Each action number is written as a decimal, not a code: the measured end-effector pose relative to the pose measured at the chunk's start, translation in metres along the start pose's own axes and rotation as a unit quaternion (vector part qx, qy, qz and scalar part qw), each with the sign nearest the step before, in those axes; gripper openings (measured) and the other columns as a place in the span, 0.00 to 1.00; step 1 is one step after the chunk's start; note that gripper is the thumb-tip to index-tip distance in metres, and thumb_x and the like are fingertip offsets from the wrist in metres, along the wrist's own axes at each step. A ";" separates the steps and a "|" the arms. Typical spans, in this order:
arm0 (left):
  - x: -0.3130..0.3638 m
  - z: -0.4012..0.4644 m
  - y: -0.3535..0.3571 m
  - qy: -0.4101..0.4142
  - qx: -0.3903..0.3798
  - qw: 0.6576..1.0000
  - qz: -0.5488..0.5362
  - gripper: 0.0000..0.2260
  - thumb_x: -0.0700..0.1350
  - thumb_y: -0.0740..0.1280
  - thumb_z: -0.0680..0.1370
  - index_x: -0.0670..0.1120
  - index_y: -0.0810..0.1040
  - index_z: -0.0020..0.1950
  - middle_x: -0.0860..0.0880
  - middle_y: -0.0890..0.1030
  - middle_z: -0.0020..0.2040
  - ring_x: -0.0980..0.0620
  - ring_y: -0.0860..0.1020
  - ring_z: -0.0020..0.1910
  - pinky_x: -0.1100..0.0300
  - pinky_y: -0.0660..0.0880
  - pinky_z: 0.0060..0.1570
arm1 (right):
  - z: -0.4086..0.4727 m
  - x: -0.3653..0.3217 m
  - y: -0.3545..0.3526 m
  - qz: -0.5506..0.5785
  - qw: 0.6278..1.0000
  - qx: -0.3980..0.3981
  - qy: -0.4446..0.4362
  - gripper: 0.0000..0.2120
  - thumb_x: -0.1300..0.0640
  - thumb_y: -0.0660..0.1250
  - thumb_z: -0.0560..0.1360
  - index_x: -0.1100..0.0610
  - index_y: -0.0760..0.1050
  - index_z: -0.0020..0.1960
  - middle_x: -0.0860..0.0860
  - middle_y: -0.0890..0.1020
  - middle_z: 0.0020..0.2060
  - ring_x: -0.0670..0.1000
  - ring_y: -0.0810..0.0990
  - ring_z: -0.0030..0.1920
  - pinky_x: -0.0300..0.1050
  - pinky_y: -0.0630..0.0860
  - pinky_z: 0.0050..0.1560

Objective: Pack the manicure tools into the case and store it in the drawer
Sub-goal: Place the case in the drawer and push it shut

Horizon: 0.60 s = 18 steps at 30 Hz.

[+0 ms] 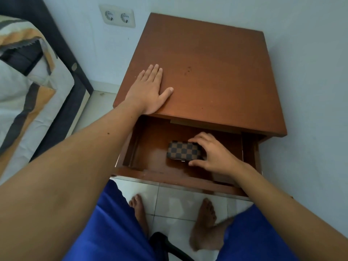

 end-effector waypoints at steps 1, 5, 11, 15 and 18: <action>0.000 0.000 0.000 0.001 0.000 1.000 0.000 0.38 0.68 0.42 0.85 0.45 0.45 0.87 0.46 0.46 0.87 0.48 0.44 0.86 0.50 0.42 0.84 | 0.005 0.003 0.001 -0.003 1.000 -0.002 0.008 0.39 0.40 0.79 0.70 0.54 0.71 0.75 0.49 0.73 0.65 0.50 0.70 0.67 0.48 0.70 0.72; 0.000 0.000 0.000 0.001 -0.002 1.000 -0.001 0.38 0.68 0.43 0.85 0.45 0.45 0.87 0.46 0.46 0.87 0.48 0.43 0.86 0.51 0.41 0.84 | 0.016 0.017 0.016 -0.028 0.997 -0.058 0.034 0.40 0.40 0.80 0.68 0.54 0.71 0.74 0.50 0.72 0.64 0.52 0.70 0.66 0.52 0.71 0.72; 0.001 0.000 -0.002 0.002 -0.002 1.000 -0.006 0.38 0.68 0.44 0.85 0.45 0.45 0.87 0.46 0.46 0.87 0.49 0.43 0.86 0.51 0.41 0.84 | 0.019 0.025 0.029 -0.052 0.994 -0.087 0.034 0.41 0.42 0.82 0.68 0.54 0.68 0.74 0.51 0.70 0.66 0.55 0.69 0.67 0.54 0.72 0.70; 0.000 -0.001 -0.001 0.003 -0.001 1.000 -0.009 0.38 0.68 0.45 0.85 0.45 0.45 0.87 0.46 0.46 0.87 0.49 0.43 0.86 0.51 0.41 0.84 | 0.018 0.025 0.031 -0.053 0.994 -0.088 0.036 0.43 0.42 0.81 0.67 0.53 0.67 0.75 0.51 0.69 0.66 0.55 0.69 0.67 0.56 0.73 0.69; 0.001 -0.002 -0.002 0.001 -0.003 1.000 -0.010 0.38 0.68 0.44 0.85 0.45 0.46 0.87 0.46 0.46 0.87 0.49 0.43 0.86 0.51 0.41 0.84 | 0.013 0.019 0.022 -0.050 0.993 -0.091 0.049 0.44 0.39 0.81 0.67 0.52 0.67 0.76 0.50 0.69 0.66 0.55 0.68 0.69 0.56 0.72 0.71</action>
Point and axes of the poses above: each hand's wrist, its own z-axis towards the middle knuckle, its own y-axis out of the palm, x = y × z, the point moved 1 cm from there along z, towards the middle knuckle
